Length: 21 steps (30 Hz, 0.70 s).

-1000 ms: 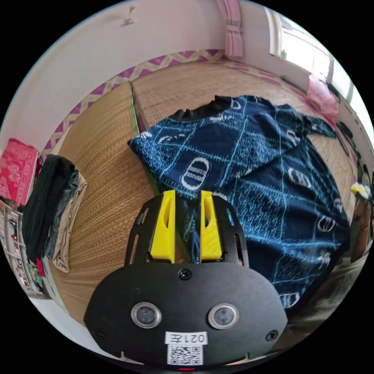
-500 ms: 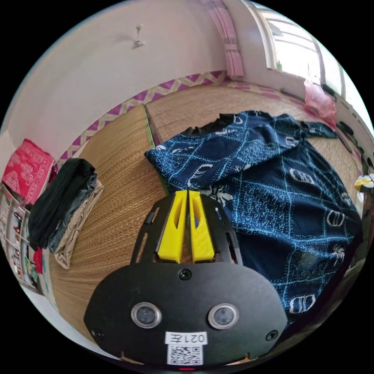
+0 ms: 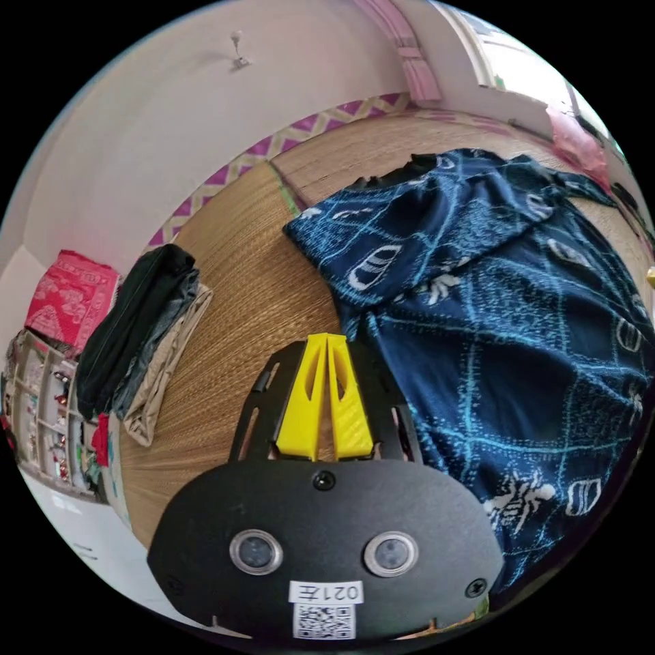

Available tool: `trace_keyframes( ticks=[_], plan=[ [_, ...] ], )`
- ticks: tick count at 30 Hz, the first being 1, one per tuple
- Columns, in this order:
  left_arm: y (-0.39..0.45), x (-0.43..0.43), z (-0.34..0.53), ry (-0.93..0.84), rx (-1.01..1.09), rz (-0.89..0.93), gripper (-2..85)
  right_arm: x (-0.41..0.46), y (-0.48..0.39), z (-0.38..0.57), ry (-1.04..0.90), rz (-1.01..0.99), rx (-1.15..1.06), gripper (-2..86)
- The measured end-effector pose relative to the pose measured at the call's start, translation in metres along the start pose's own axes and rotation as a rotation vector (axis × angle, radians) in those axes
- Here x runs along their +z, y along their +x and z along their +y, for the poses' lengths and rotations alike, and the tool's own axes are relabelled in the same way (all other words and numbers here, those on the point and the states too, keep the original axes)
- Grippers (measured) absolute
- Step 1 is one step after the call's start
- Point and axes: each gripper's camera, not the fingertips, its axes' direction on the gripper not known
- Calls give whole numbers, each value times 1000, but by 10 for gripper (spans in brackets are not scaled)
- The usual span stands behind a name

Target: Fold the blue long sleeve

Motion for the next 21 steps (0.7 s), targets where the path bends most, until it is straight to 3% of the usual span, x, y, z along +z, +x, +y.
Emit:
trace_keyframes(
  ticks=[5, 12, 15, 21],
  plan=[
    [-35, -22, 41, 62, -112, 36, -9, -35, 33, -6, 98, 160, 64, 19],
    [-75, -68, 109, 192, -301, 201, -10, -123, 207, 11, 475, 179, 693, 114],
    [-72, -73, 134, 178, -294, 186, -10, -142, 256, 23, 611, 162, 929, 118],
    [-92, -80, 180, 251, -346, 200, -9, -170, 316, 27, 796, 184, 1170, 80]
  ],
)
